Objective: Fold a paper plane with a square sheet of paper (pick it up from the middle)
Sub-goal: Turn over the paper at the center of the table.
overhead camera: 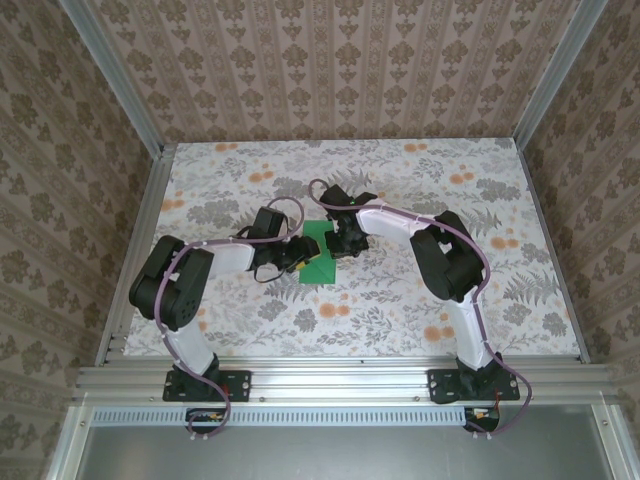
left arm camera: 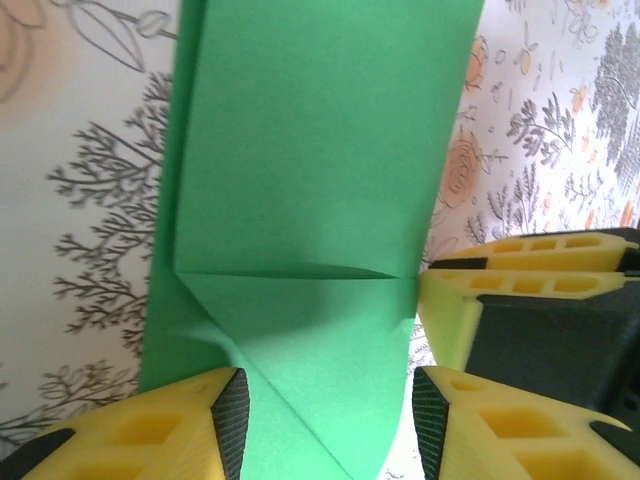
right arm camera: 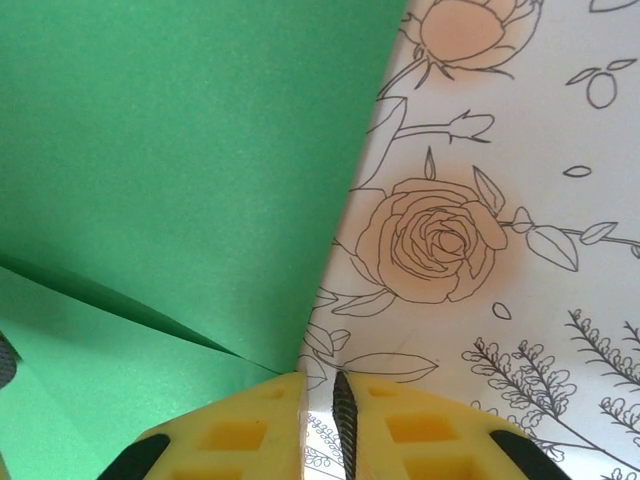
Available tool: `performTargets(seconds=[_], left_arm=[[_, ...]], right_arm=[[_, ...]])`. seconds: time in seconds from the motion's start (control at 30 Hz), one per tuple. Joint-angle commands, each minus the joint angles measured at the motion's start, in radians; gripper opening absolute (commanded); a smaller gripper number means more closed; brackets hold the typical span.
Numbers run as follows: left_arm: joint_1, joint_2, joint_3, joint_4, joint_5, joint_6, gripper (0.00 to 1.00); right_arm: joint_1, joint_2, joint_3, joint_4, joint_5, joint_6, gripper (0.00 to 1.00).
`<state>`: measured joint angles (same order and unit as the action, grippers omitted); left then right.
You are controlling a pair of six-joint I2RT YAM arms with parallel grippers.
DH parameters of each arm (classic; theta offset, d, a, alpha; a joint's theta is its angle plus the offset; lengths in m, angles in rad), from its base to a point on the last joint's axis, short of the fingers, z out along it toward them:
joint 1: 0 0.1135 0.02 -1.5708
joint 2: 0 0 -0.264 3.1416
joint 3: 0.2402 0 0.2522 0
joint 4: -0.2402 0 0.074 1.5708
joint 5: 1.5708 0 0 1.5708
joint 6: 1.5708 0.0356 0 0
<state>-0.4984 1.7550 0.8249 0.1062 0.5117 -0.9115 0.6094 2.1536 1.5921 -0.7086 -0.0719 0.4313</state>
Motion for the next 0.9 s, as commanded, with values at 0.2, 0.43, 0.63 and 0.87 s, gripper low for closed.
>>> performTargets(seconds=[0.2, 0.43, 0.63, 0.87], left_arm=[[-0.015, -0.021, -0.020, 0.010, -0.061, -0.062, 0.52], [-0.015, 0.005, 0.001, 0.085, -0.012, -0.095, 0.49], [-0.015, 0.009, 0.006, 0.118, -0.006, -0.108, 0.48], [-0.015, -0.007, -0.018, 0.066, -0.048, -0.086, 0.47]], right_arm=[[-0.017, 0.072, -0.033, -0.020, -0.001, 0.043, 0.17], [-0.018, 0.075, -0.041, -0.015, -0.012, 0.043, 0.16], [-0.017, 0.075, -0.056, -0.010, -0.013, 0.047, 0.13], [-0.019, -0.003, -0.081, 0.064, -0.052, 0.058, 0.17]])
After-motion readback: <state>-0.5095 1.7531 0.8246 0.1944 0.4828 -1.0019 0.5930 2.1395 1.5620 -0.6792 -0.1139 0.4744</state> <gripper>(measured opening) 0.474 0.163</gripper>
